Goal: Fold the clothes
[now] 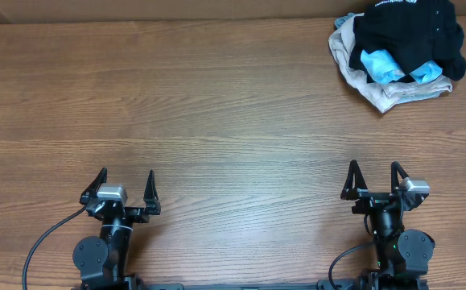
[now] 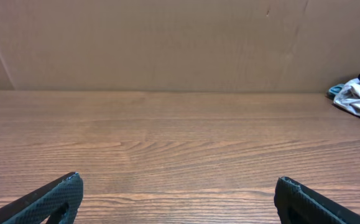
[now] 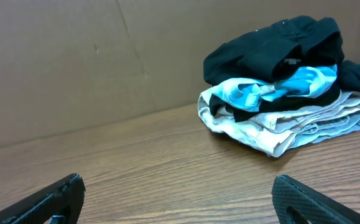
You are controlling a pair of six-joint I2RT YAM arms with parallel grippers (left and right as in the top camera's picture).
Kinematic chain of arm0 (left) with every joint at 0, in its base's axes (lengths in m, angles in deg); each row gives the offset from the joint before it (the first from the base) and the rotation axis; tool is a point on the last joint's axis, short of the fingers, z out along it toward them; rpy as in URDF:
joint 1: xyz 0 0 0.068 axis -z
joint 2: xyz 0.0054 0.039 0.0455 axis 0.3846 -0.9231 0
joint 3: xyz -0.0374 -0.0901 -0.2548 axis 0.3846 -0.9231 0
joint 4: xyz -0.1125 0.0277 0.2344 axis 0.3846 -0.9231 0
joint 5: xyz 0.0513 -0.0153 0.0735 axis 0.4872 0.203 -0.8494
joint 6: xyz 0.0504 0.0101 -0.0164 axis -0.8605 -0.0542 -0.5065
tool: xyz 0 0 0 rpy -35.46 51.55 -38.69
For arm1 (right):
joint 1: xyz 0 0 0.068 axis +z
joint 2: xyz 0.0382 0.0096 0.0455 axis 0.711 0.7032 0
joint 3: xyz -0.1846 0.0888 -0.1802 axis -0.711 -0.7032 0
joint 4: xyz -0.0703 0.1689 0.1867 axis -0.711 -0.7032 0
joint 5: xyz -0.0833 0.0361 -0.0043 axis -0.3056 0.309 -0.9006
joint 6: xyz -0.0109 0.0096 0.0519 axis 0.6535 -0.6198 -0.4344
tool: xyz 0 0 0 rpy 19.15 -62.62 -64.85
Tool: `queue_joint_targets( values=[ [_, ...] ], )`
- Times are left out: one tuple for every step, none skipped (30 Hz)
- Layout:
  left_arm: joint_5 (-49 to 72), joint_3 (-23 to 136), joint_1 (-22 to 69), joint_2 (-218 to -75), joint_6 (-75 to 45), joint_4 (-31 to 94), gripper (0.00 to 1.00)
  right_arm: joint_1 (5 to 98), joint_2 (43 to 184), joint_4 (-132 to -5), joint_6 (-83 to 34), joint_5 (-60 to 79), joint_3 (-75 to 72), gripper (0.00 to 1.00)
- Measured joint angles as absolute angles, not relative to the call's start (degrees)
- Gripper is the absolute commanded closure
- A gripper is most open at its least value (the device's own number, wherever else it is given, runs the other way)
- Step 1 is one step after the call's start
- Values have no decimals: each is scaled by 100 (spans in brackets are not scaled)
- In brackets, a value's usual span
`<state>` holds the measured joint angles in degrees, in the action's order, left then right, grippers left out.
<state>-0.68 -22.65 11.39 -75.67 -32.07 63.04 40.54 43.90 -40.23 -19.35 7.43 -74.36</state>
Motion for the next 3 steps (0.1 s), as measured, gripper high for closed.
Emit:
queue_joint_targets(
  values=[
    [-68, -2265, 1139, -7567, -3207, 6304, 0, 4054, 4390, -4023, -1935, 745, -7436, 0],
    [-68, -2265, 1139, -7567, -3207, 6304, 0, 4054, 4390, -4021, -1935, 745, -7436, 0],
    [-68, -2265, 1139, -7567, -3207, 6304, 0, 4054, 4390, -4023, -1937, 745, -7436, 0]
  ],
)
